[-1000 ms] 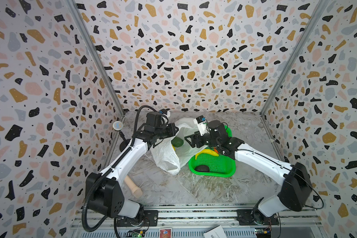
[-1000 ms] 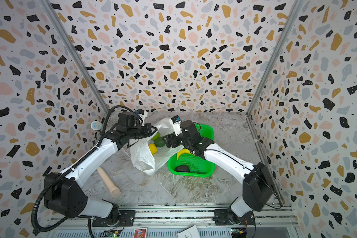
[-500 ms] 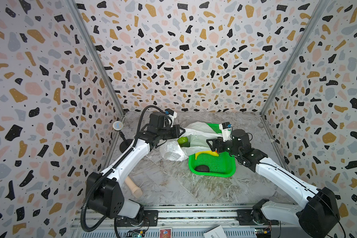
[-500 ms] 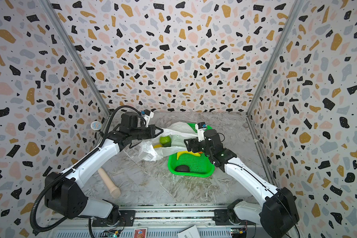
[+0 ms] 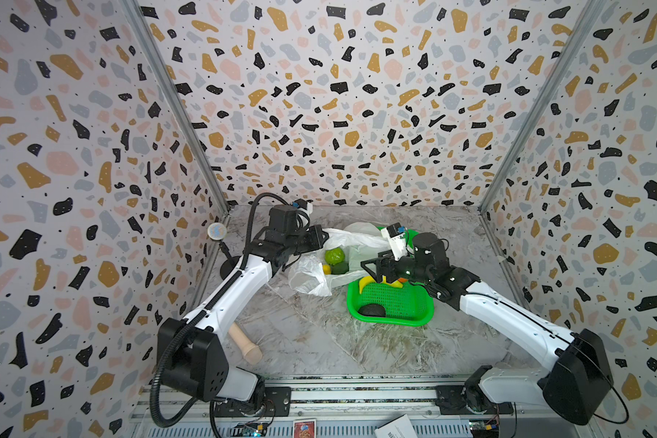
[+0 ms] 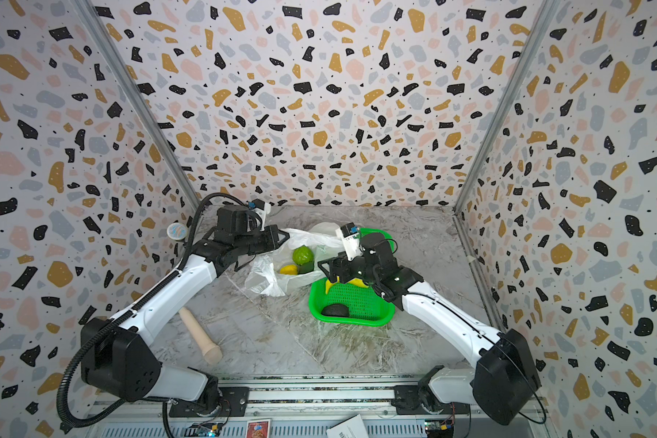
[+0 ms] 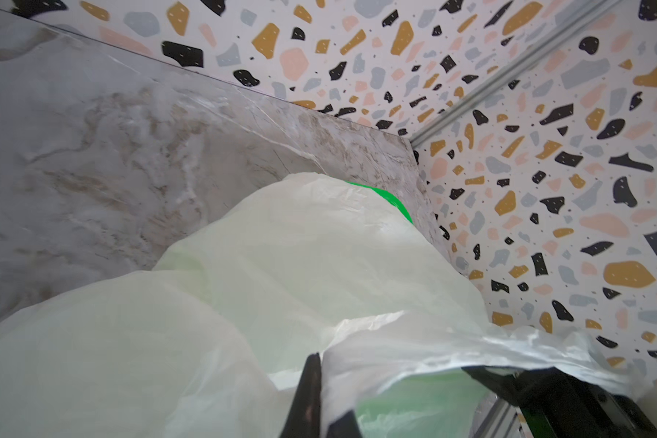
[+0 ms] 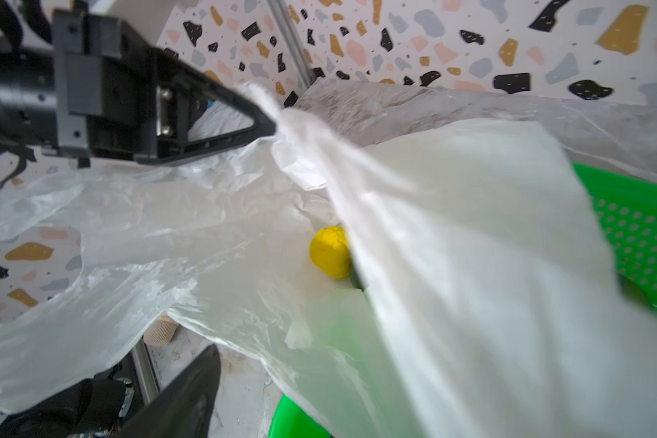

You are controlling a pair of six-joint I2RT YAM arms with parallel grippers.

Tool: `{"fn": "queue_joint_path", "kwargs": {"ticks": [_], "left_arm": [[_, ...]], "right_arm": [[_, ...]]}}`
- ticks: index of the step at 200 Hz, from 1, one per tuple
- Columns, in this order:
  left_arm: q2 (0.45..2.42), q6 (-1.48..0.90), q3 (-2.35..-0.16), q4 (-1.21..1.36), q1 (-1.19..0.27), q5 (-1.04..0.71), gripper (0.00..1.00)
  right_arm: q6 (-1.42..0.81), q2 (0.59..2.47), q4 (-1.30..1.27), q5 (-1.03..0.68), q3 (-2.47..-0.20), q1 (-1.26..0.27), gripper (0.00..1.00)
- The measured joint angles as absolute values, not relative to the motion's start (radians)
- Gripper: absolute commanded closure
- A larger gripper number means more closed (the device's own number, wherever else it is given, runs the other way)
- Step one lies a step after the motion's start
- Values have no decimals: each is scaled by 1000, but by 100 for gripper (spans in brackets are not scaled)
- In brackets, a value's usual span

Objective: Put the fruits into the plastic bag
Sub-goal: 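Withdraw the right gripper from the bag back over the basket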

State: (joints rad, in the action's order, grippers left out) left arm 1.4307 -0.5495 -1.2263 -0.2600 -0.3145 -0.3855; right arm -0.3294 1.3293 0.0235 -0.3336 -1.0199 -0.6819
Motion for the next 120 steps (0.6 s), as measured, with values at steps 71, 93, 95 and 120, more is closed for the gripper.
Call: {"fn": "queue_joint_path", "kwargs": {"ticks": [71,93,95,120], "left_arm": [[1323,-597,-1244,-275,-312,-284,100],[1310,-606,-1258,-276,-316,-262,100],[1309,-607,-1259,-276,-316,-260,100],[1309,-617,-1259,-277,-319,-239,100]], "right_arm": [[-234,1523,98,-378,-1192,-820,20],[-199,1528,141,-394,-1200,-820,20],[-197,1528,146,-395,-1200,-820,20],[-159,1492,190,-406,-1192,-820,19]]}}
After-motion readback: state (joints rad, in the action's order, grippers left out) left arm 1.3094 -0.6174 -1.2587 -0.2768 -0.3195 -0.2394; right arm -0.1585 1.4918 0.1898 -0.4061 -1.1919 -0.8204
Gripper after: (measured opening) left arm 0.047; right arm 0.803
